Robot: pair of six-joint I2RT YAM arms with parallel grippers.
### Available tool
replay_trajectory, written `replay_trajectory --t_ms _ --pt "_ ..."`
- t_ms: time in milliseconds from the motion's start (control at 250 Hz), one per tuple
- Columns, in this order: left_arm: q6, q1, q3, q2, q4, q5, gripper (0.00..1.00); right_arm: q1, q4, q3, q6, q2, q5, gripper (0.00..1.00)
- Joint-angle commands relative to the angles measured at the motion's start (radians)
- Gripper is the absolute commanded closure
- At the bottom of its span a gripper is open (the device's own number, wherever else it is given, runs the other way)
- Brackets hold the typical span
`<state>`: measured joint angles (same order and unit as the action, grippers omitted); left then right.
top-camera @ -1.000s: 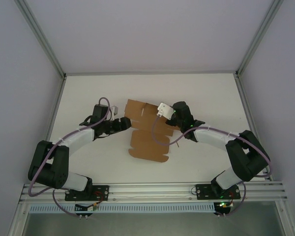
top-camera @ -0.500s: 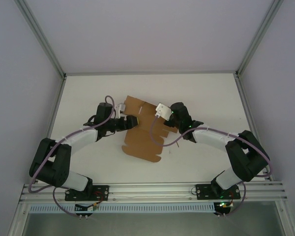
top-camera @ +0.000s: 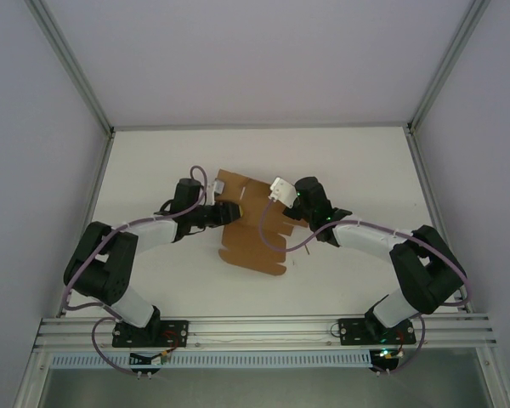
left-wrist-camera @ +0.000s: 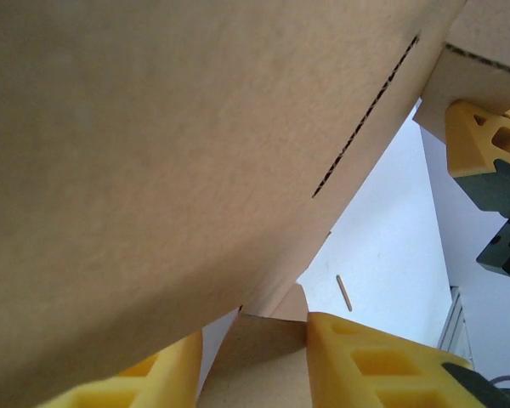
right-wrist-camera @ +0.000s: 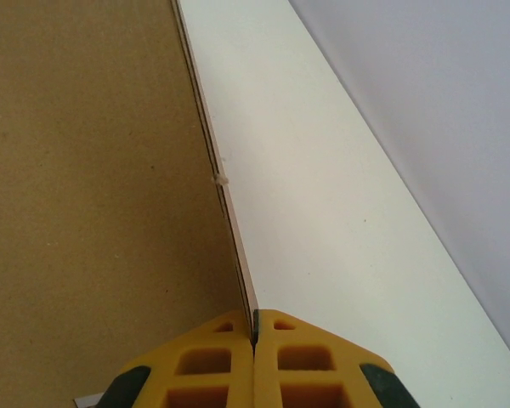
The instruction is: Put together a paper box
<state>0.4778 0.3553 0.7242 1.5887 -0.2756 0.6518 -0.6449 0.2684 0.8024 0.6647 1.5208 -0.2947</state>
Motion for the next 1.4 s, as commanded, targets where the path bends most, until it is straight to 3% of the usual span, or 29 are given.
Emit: replay_trajectory --t_ms 0,224,335,551,914,1018,1202,1394 --pt "-0.001 0.022 0.030 0.016 -0.063 0.037 0.71 -0.023 0.041 0.023 -0.040 -0.039 0.095 1.00" --pt "0.008 0.035 0.046 0.020 -0.049 -0.013 0.83 -0.035 0.013 0.017 -0.030 -0.059 0.136 1.00" --pt "0.022 0.041 0.062 0.021 -0.013 -0.074 1.00 -0.051 -0.009 0.013 -0.018 -0.067 0.126 1.00" --pt "0.053 0.045 0.098 0.044 0.035 -0.105 1.00 -0.100 -0.054 -0.011 0.007 -0.092 0.087 1.00" --pt "0.110 0.046 0.136 0.115 0.090 -0.158 1.00 -0.211 -0.110 -0.029 0.045 -0.048 -0.105 1.00" --pt "0.102 0.044 0.131 0.103 0.116 -0.177 0.85 -0.210 -0.075 -0.037 0.036 -0.048 -0.132 1.00" --pt "0.032 0.044 0.106 -0.006 0.265 -0.322 0.70 -0.203 -0.032 -0.031 0.088 -0.029 -0.216 1.00" --pt "-0.010 0.043 0.096 -0.131 0.491 -0.535 0.27 -0.187 0.012 -0.039 0.143 -0.007 -0.258 1.00"
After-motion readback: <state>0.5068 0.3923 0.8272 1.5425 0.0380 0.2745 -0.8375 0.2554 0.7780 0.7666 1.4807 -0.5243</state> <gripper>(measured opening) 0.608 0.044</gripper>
